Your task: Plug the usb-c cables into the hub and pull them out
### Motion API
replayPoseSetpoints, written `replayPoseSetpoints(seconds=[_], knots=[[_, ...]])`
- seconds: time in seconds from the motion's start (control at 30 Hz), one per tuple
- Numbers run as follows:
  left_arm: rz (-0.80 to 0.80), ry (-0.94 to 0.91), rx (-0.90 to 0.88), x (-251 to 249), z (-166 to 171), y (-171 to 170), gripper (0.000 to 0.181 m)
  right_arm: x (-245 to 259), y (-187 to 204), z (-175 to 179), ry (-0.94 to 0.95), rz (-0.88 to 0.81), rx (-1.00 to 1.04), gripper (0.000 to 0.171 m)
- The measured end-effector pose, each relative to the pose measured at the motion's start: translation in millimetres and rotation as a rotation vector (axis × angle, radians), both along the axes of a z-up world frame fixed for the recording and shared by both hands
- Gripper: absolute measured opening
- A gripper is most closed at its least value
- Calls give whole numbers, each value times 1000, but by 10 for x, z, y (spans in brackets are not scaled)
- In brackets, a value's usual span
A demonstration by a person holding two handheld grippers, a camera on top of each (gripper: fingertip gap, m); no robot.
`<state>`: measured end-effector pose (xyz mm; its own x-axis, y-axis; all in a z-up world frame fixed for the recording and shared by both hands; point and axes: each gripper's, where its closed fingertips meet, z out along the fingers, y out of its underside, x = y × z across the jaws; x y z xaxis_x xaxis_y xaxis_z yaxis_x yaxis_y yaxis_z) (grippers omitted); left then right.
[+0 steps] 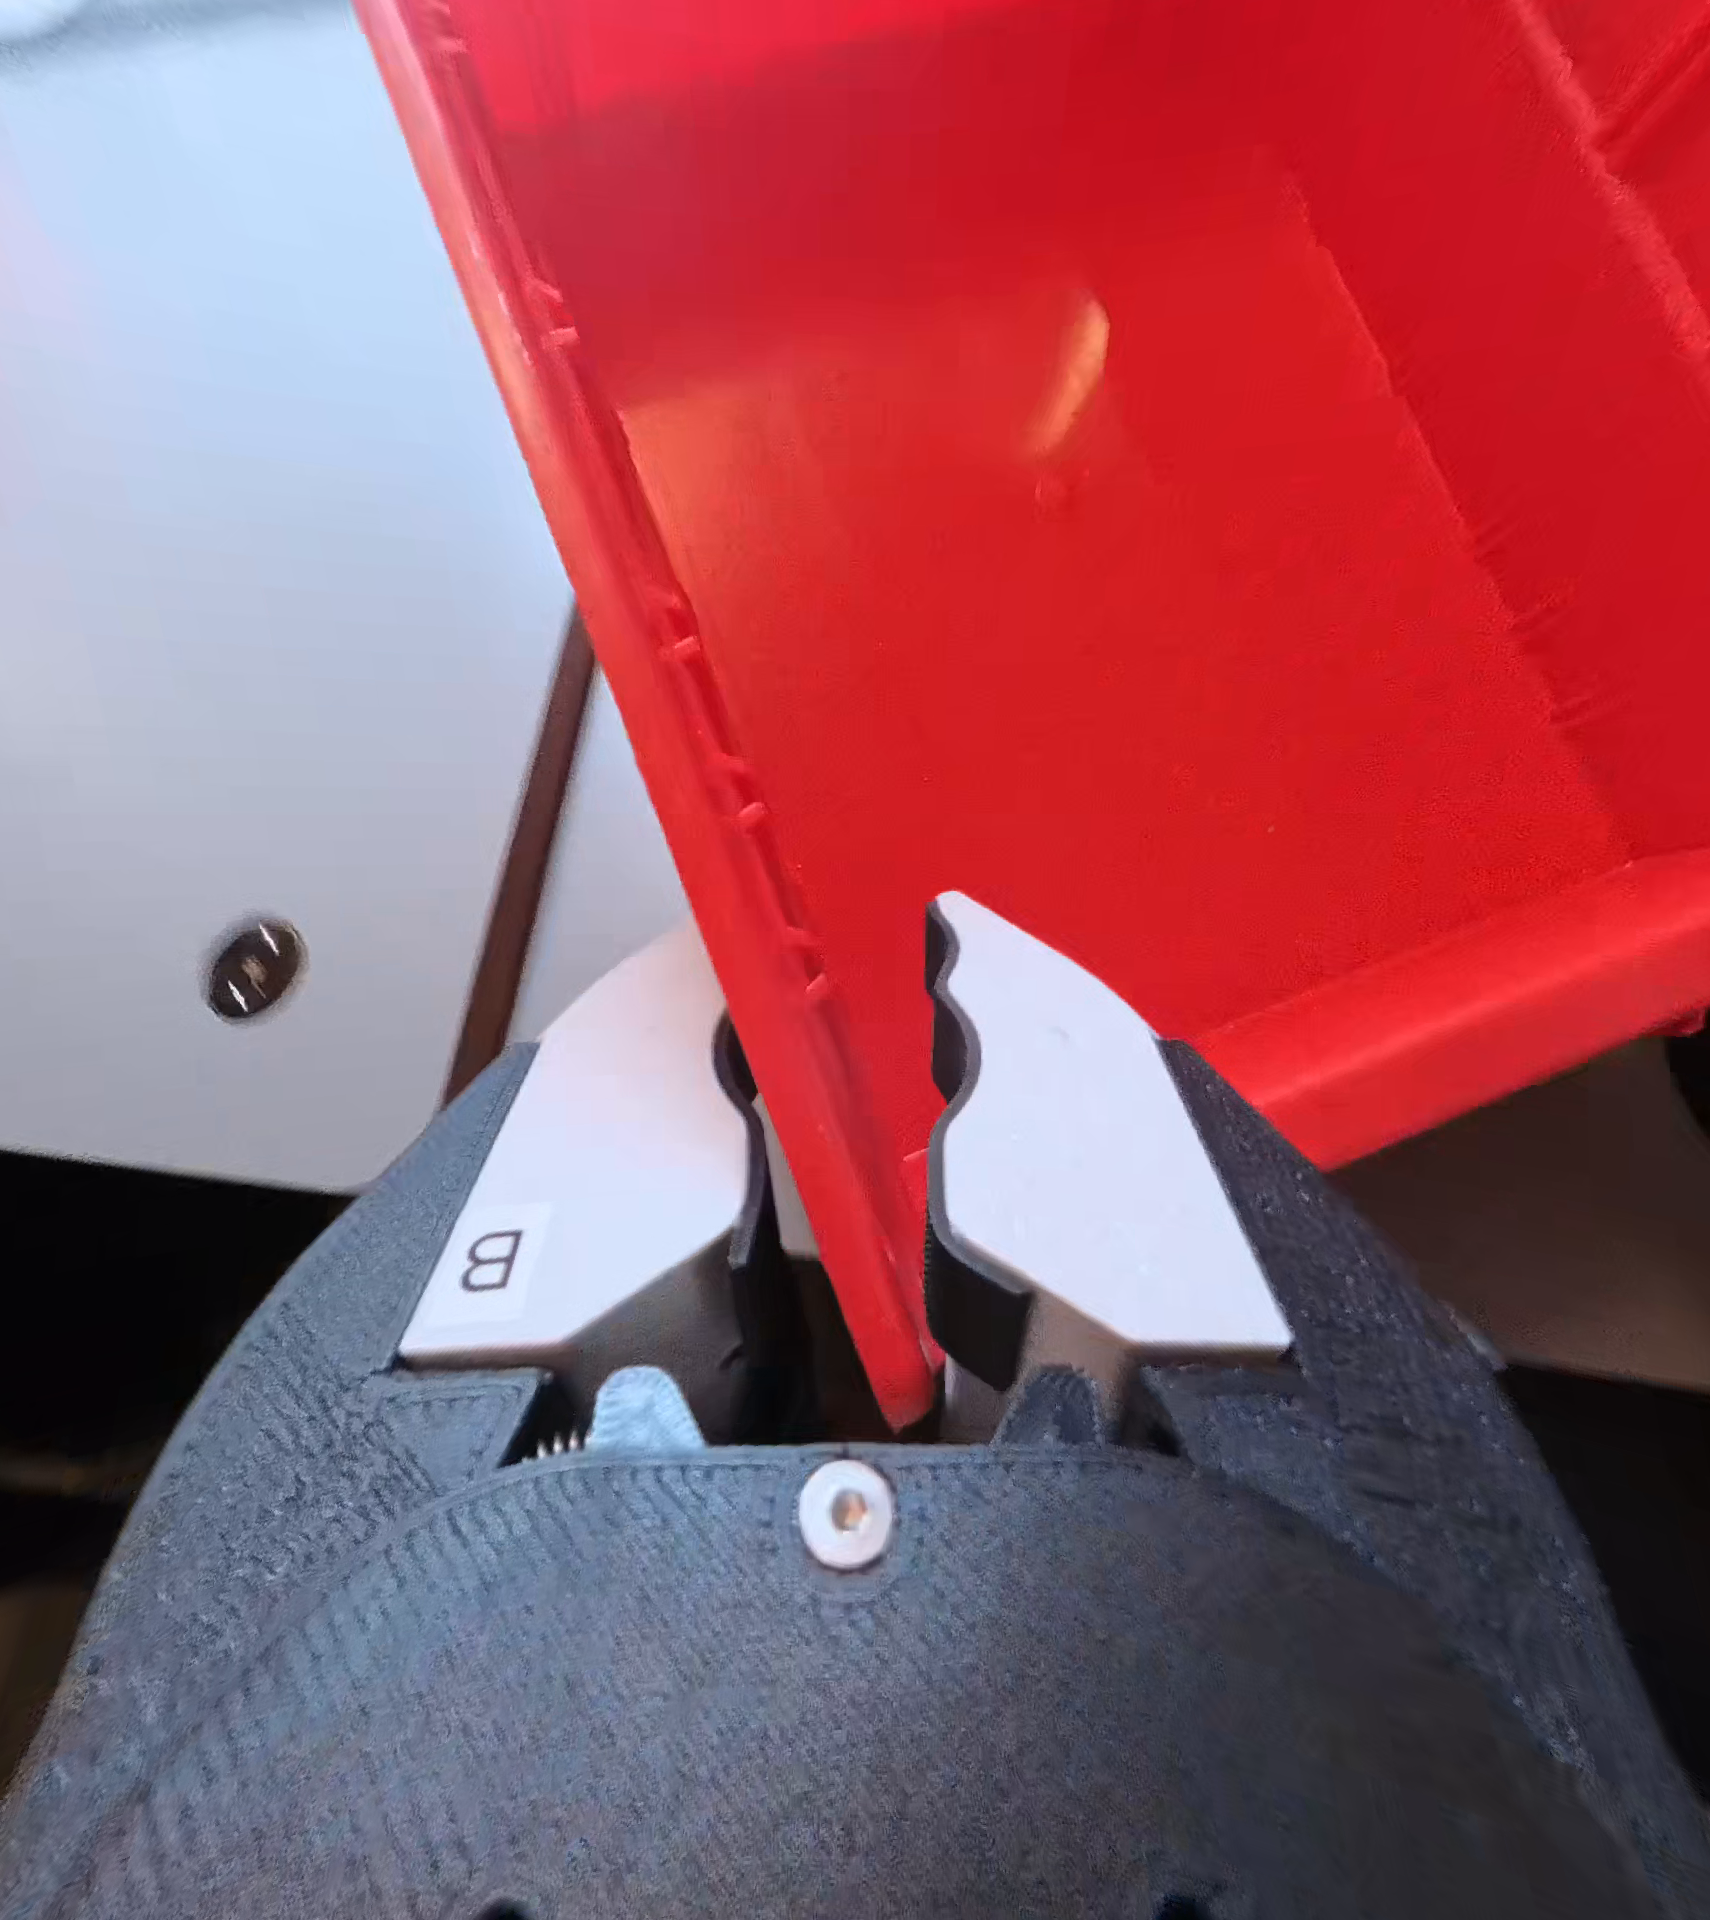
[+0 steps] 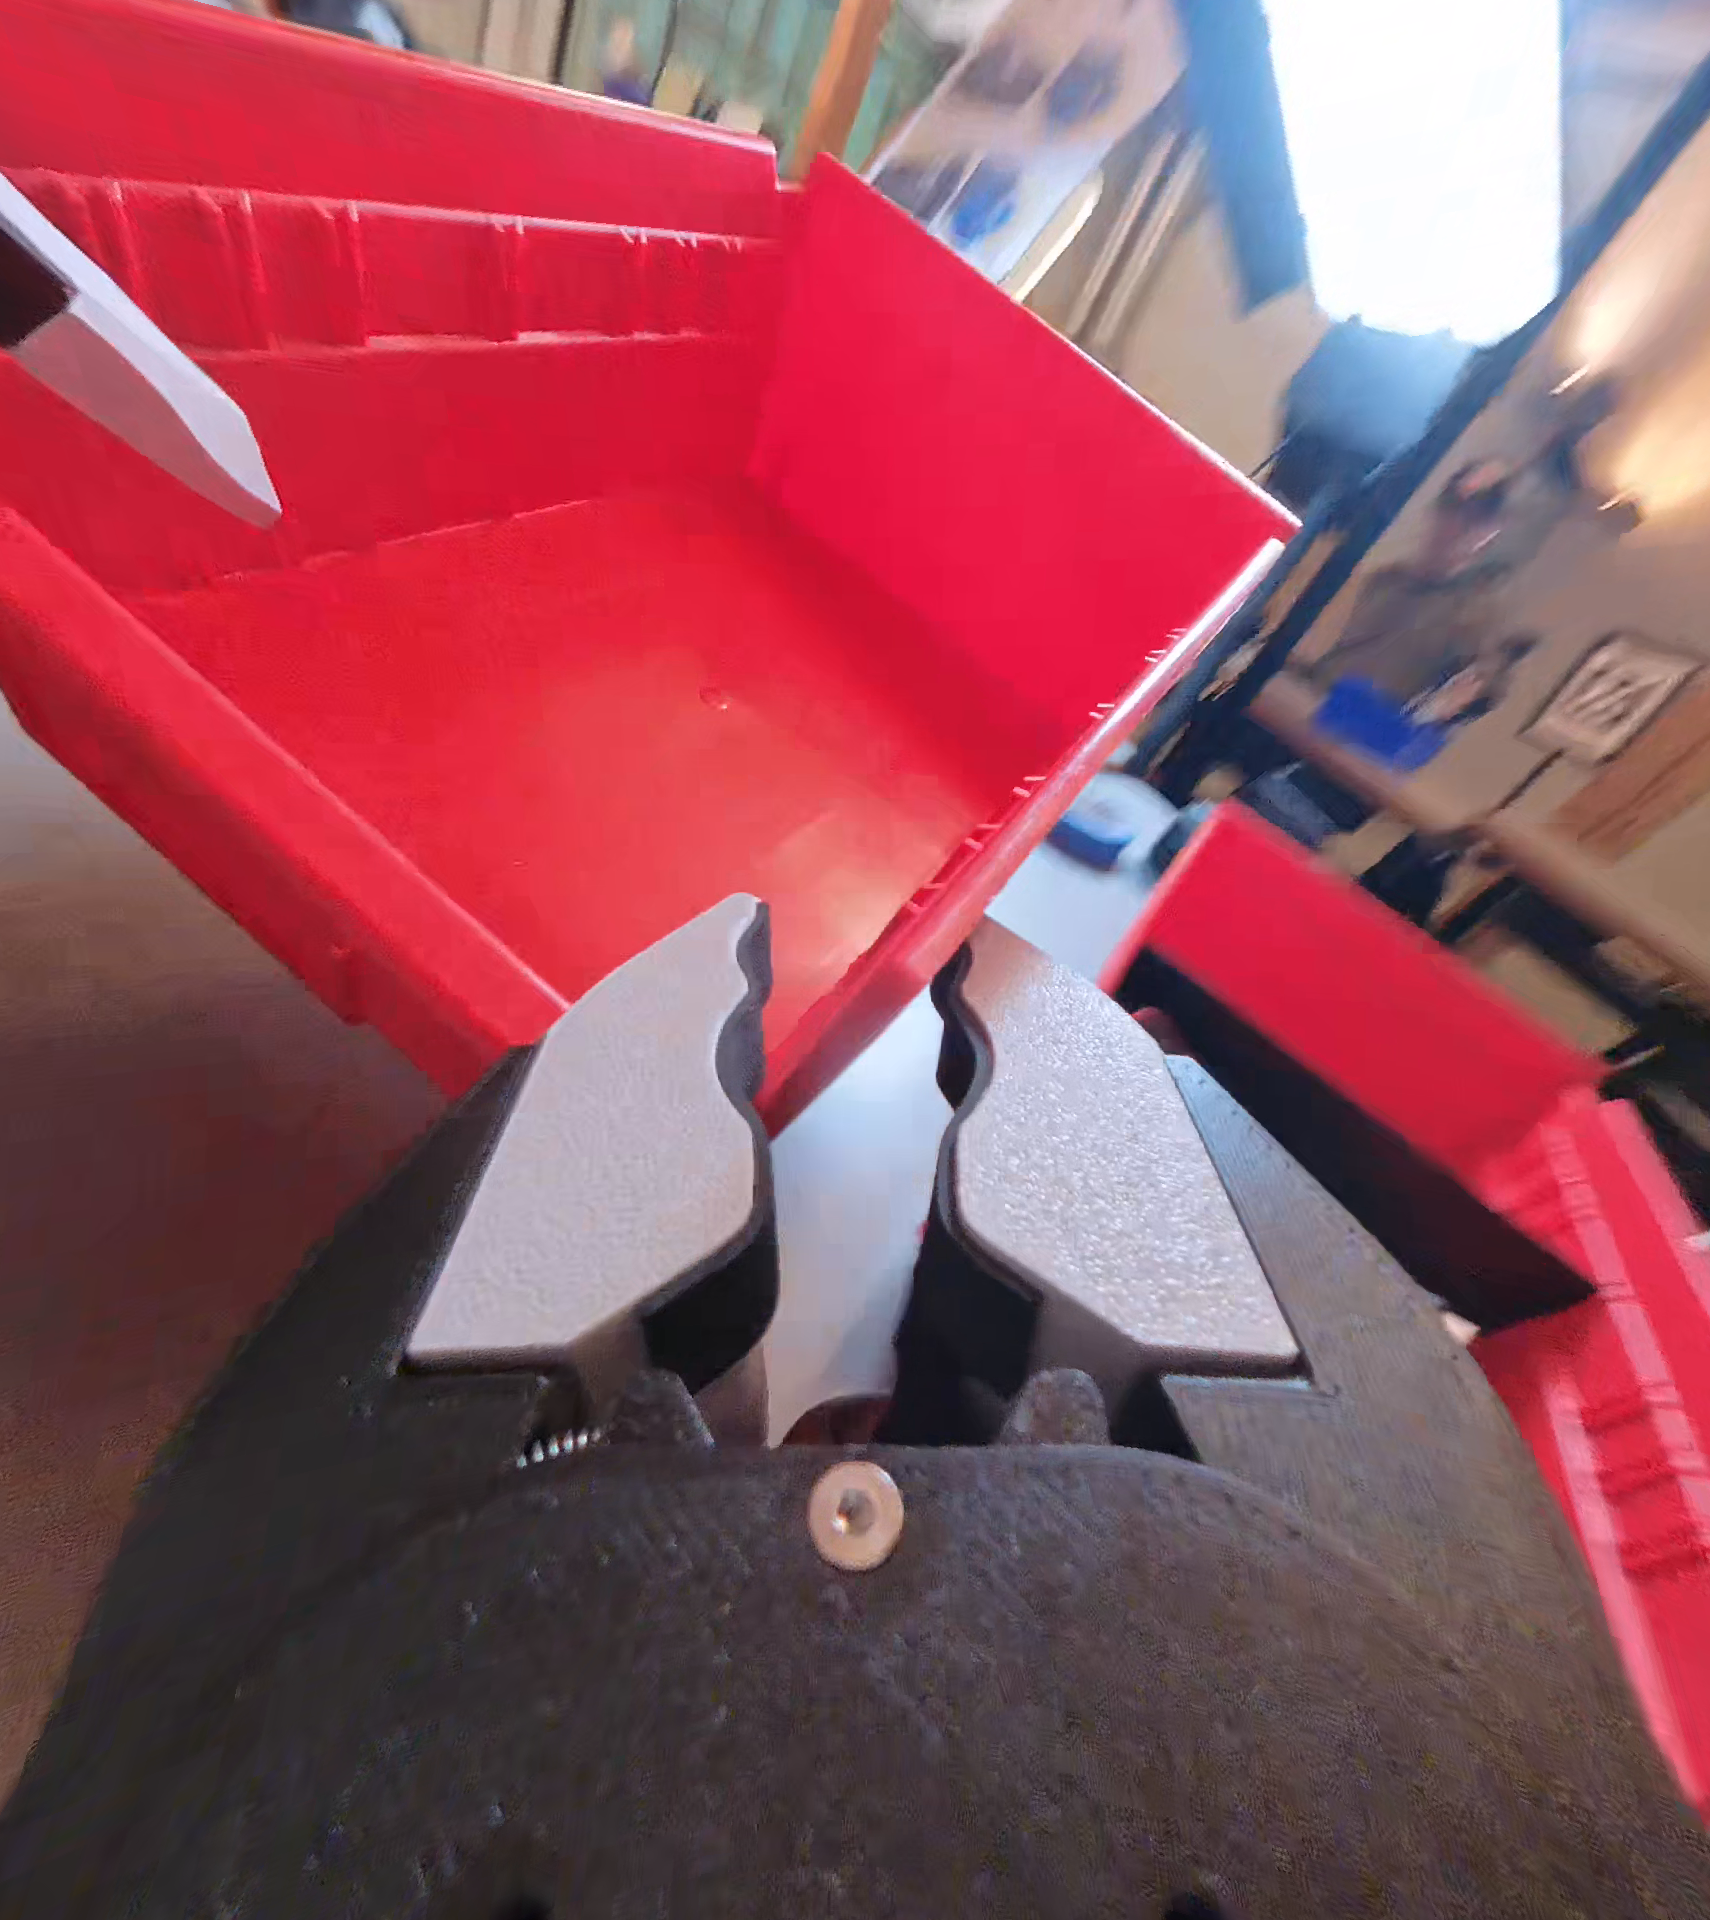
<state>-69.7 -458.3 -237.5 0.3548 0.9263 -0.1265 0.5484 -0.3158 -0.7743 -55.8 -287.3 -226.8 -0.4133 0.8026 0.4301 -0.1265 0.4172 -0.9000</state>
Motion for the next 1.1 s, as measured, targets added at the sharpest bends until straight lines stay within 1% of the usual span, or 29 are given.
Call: replayPoseSetpoints(seconds=[0.1, 0.2, 0.3, 0.37, 0.43, 0.5, 0.63, 0.8, 0.93, 1.03, 1.1], knots=[[-37, 256, 67, -61, 563, 240, 25, 94, 230, 497, 219, -85, -6, 29], [-104, 481, 144, -94, 1057, 634, 20, 255, 602, 936, 413, -209, 25, 30], [-201, 612, 174, -74, 1335, 1197, 19, 433, 1125, 1148, 504, -351, 65, 29], [-281, 626, 183, -33, 1372, 1651, 20, 565, 1528, 1158, 504, -422, 67, 29], [-357, 598, 186, 17, 1301, 2133, 21, 710, 1953, 1083, 465, -496, 63, 28], [-443, 545, 188, 91, 1140, 2626, 23, 881, 2376, 952, 413, -568, 63, 27], [-586, 416, 194, 259, 704, 3554, 26, 1202, 3170, 616, 283, -688, 67, 25], [-742, 251, 145, 457, 163, 4566, 30, 1510, 4069, 90, 64, -849, 87, 25], [-830, 144, 55, 553, -221, 5170, 30, 1715, 4578, -271, -74, -950, 40, 24], [-866, 85, 21, 643, -434, 5463, 31, 1835, 4854, -499, -167, -1008, 35, 23], [-876, 66, -3, 691, -536, 5582, 32, 1891, 4977, -598, -207, -1026, 28, 23]])
